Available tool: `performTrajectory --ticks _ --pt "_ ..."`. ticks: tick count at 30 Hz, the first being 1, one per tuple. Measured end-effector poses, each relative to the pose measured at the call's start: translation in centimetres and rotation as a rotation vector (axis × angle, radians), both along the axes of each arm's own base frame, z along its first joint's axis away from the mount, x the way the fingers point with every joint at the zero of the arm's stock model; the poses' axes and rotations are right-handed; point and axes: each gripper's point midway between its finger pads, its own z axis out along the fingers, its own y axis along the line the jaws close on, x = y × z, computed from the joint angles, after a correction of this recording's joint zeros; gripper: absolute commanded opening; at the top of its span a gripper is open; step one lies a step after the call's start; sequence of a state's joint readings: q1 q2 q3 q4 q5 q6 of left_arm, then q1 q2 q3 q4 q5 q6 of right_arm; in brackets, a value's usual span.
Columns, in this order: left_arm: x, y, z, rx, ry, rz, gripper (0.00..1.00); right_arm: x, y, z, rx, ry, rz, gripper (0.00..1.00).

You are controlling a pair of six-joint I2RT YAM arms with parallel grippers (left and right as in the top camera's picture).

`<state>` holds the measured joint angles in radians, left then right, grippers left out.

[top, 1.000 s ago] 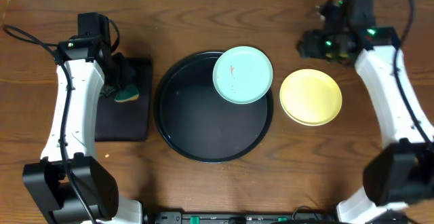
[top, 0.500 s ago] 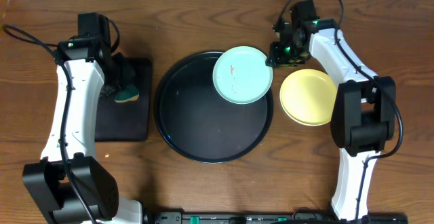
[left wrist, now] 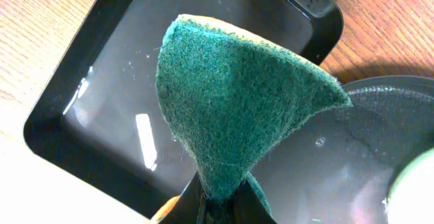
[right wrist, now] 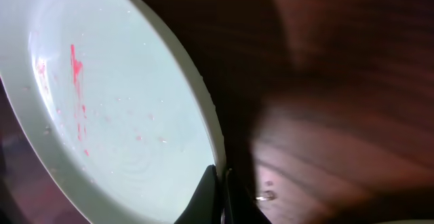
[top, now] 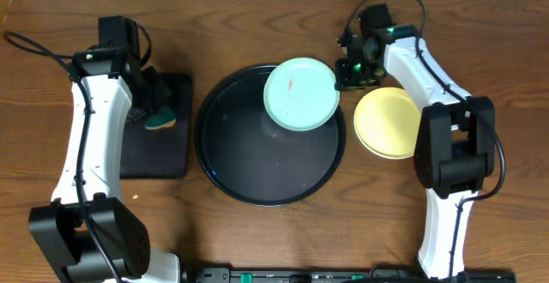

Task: Clean dirty plates on tray and stack at the side
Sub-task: 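Reach the right gripper to the pale green plate and grip its edge, then scrub the held green plate with the sponge in the left gripper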

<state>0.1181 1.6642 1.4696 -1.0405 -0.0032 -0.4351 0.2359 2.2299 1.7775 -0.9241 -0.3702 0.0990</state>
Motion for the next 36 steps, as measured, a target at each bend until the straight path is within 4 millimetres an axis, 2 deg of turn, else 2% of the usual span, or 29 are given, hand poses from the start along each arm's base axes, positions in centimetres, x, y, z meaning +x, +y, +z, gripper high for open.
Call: performTrajectory --ticks 4,9,14,19,23,28,36 --pt "0.1 -1.0 0.0 0.009 0.004 -0.063 0.07 -1.8 2.5 0.7 -0.005 0.017 0.061 0.01" --pt "0.3 -3.6 0.0 0.021 0.006 -0.184 0.08 -4.3 6.4 1.6 -0.003 0.015 0.166 0.01" --pt "0.4 -6.4 0.0 0.030 0.005 -0.296 0.07 -5.8 8.4 1.1 -0.007 0.026 0.223 0.01" --pt "1.2 -9.1 0.0 0.035 -0.037 -0.376 0.07 -5.8 8.5 -0.2 -0.019 0.038 0.226 0.01" --pt "1.1 -11.1 -1.0 0.027 -0.041 -0.427 0.07 -5.5 8.4 -0.9 -0.035 0.036 0.223 0.01" --pt "1.2 -13.2 -2.4 0.004 -0.024 -0.458 0.07 -5.8 8.1 -2.9 -0.054 0.076 0.213 0.01" --pt "2.0 -15.9 -5.3 -0.013 0.002 -0.457 0.07 -5.7 8.1 -3.0 -0.048 0.086 0.195 0.01"
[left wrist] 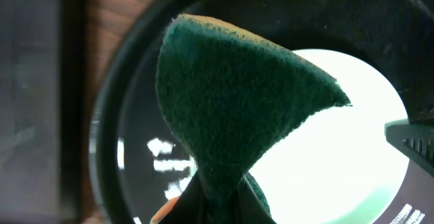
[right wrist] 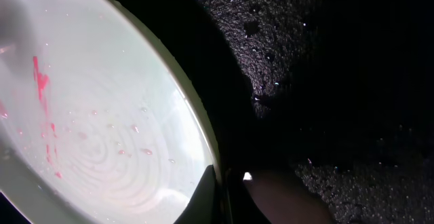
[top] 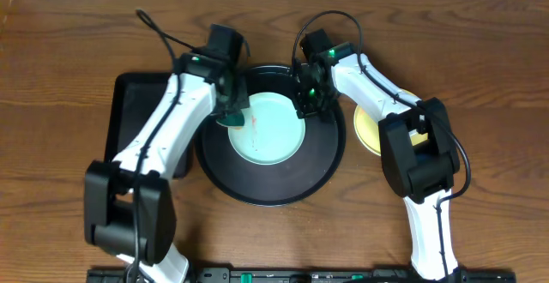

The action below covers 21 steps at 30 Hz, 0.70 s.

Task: Clean dirty plates on tray and stack at the side
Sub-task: 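Scrub the held green plate with the sponge in the left gripper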

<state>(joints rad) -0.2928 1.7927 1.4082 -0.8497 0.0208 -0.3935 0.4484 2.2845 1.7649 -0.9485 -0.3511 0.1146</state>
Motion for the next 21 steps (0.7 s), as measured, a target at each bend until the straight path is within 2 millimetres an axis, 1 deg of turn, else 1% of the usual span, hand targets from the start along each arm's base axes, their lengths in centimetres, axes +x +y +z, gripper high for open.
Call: performTrajectory --ticks 7,15,18,21 --pt "-0.8 -1.9 -2.8 0.004 0.074 0.021 0.08 0.0 0.0 0.0 0.000 0.003 -0.007 0.01" --pt "-1.9 -1.7 -6.8 0.029 0.166 0.075 0.07 0.0 0.0 0.0 0.000 0.003 -0.007 0.01" --pt "-1.9 -1.9 -7.2 0.021 0.173 0.074 0.08 0.0 0.0 0.0 0.000 0.003 -0.007 0.01" --pt "-1.8 -2.7 -7.4 -0.012 0.174 0.050 0.07 0.0 0.0 0.0 0.000 0.003 -0.007 0.01"
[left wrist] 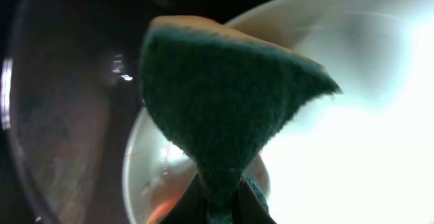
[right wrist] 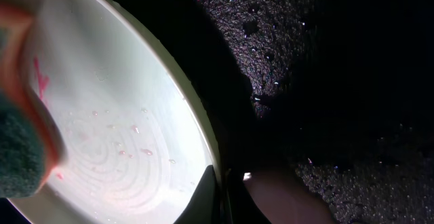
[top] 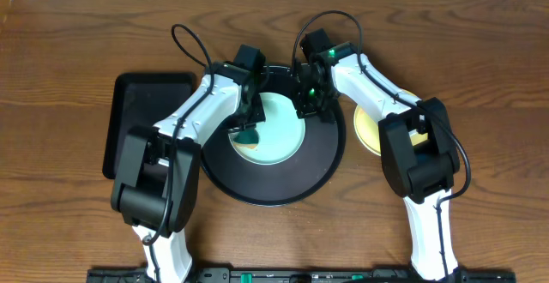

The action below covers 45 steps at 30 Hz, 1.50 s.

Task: Clean dirty plates on tray and stack at the side
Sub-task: 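Scrub the held green plate with the sponge in the left gripper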

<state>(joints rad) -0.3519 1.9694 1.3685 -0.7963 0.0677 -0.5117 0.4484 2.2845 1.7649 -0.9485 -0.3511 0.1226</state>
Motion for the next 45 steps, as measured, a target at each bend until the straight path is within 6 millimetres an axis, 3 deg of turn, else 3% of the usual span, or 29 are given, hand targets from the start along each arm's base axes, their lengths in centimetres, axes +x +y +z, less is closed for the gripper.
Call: performTrajectory --ticks 15,20,23,30,33,39,45 --pt "-0.9 -5.7 -0.1 -0.276 0.013 -0.356 0.07 0.0 0.0 0.0 0.000 0.000 0.000 0.01" --pt "-0.8 -6.4 0.0 -0.311 -0.002 -0.407 0.08 0.0 0.0 0.0 0.000 0.000 0.000 0.01" --pt "-0.6 -5.8 -0.2 -0.276 -0.002 -0.362 0.07 0.0 0.0 0.0 0.000 0.000 0.000 0.01" --pt "-0.7 -1.8 -0.9 -0.075 0.047 -0.058 0.07 -0.2 0.4 0.0 0.014 0.007 0.004 0.01" --pt "-0.7 -1.3 -0.9 -0.049 0.048 -0.015 0.07 -0.2 0.4 0.0 0.015 0.008 0.004 0.01" --pt "-0.8 -1.9 -0.7 -0.094 0.055 -0.106 0.08 -0.2 0.4 0.0 0.016 0.008 0.004 0.01" --pt "-1.0 -3.6 -0.2 -0.239 0.053 -0.284 0.07 -0.2 0.4 0.0 0.015 0.008 0.004 0.01"
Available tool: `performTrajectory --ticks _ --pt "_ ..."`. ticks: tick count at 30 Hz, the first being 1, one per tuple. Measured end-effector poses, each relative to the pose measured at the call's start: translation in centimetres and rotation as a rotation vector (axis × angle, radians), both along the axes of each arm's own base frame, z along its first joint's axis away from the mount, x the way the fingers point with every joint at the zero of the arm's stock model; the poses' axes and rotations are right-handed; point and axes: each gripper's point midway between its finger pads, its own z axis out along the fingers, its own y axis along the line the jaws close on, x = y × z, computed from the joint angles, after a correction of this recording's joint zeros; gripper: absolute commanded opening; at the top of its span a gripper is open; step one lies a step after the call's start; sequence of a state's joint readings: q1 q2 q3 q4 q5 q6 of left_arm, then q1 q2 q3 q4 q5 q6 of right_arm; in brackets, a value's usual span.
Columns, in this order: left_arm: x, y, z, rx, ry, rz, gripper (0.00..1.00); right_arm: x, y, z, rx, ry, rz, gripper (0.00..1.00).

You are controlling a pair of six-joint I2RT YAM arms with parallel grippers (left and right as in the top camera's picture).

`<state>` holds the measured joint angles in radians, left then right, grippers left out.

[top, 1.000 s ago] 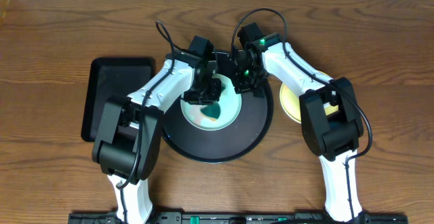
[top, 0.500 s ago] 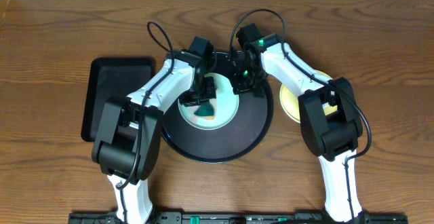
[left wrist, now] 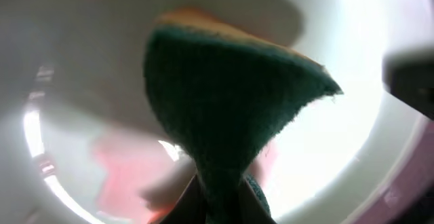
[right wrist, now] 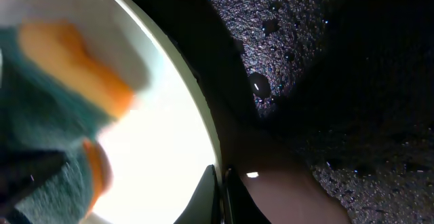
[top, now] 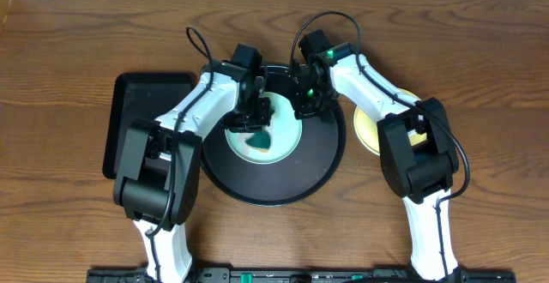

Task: Clean dirty plates on tray and stack at the side
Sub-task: 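Scrub the held green plate with the sponge in the left gripper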

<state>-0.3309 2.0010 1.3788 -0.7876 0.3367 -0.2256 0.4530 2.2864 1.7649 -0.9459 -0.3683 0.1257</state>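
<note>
A pale green plate [top: 279, 137] lies in the round black tray [top: 322, 159]. My left gripper [top: 256, 122] is shut on a green and orange sponge [left wrist: 230, 108], pressed onto the plate's middle, where pink smears [left wrist: 122, 176] show. The sponge [right wrist: 47, 108] also fills the left of the right wrist view. My right gripper [top: 302, 105] is shut on the plate's right rim [right wrist: 203, 136]. A yellow plate [top: 373, 127] rests on the table right of the tray.
A rectangular black tray [top: 129, 133] sits on the table at the left. Both arms reach in over the round tray from either side. Wood table [top: 480, 77] surrounds everything.
The sponge in my left gripper has shifted from the plate's left part to its middle, closer to my right gripper. The right gripper still grips the rim in the same place.
My left gripper held the sponge over the rectangular tray while my right held the red-streaked plate tilted at the round tray's far edge. Then the plate lay flat in the tray with the sponge at its left edge, then on it, now at its middle.
</note>
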Motion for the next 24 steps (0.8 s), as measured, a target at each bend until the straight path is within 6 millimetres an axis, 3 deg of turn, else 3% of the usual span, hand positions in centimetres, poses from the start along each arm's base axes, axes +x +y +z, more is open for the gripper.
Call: performTrajectory --ticks 5,12,16,24 --pt "0.6 -0.9 0.3 -0.047 -0.033 -0.039 0.07 0.0 0.0 0.0 0.000 0.000 0.000 0.01" --pt "0.9 2.1 -0.5 0.144 -0.028 0.133 0.07 0.0 0.0 0.0 0.000 0.000 0.000 0.01" --pt "0.8 2.9 -0.6 0.204 -0.025 0.196 0.07 0.0 0.0 0.0 0.000 0.000 0.000 0.01" --pt "0.5 2.2 -0.5 0.149 -0.006 0.153 0.07 0.0 0.0 0.0 0.000 0.000 0.000 0.01"
